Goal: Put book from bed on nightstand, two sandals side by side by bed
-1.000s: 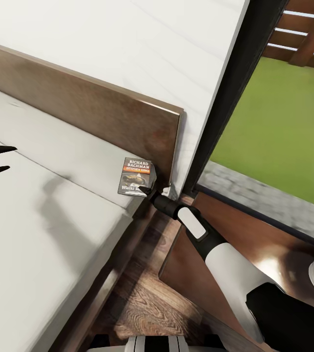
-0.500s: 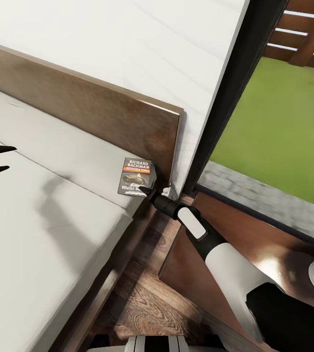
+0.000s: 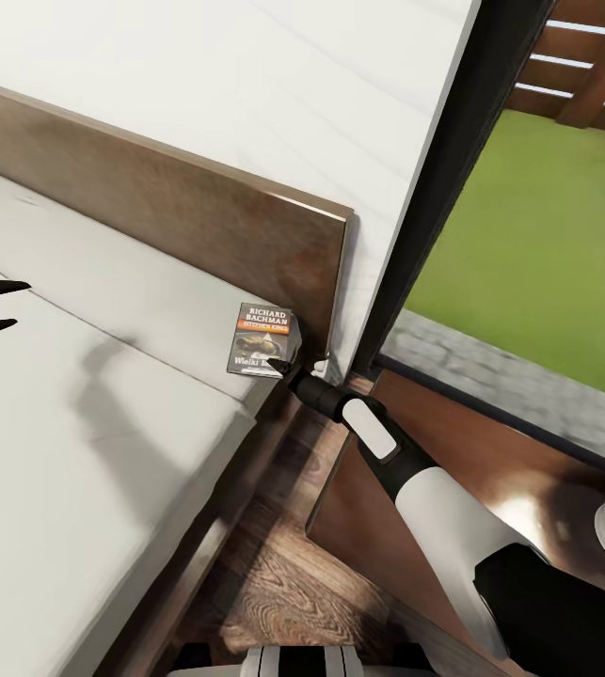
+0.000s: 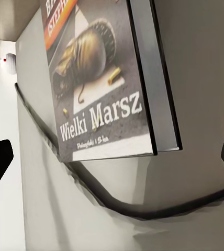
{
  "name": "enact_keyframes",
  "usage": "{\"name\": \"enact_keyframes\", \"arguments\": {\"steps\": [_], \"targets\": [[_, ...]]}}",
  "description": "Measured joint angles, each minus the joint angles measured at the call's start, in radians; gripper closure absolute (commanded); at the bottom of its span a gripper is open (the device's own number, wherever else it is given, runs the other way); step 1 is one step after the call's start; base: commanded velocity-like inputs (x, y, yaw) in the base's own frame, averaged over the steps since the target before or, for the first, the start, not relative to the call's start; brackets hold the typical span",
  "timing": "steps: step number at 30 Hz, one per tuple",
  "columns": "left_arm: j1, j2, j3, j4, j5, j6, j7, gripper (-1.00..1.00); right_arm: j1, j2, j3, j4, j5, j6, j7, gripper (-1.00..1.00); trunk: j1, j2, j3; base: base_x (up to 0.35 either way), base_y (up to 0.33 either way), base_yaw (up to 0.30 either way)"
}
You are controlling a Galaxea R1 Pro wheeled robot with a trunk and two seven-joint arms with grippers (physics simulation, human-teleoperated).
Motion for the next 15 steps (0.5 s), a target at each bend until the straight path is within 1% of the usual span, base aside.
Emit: {"name": "enact_keyframes", "arguments": {"steps": [15], "targets": [[0.000,0.000,0.000,0.000,0.000,0.000,0.000,-1.00,0.000,0.000,0.000,0.001,0.001,0.000,-0.001,-1.00,0.000,0.000,0.000,0.000,0.000,0.000]]}}
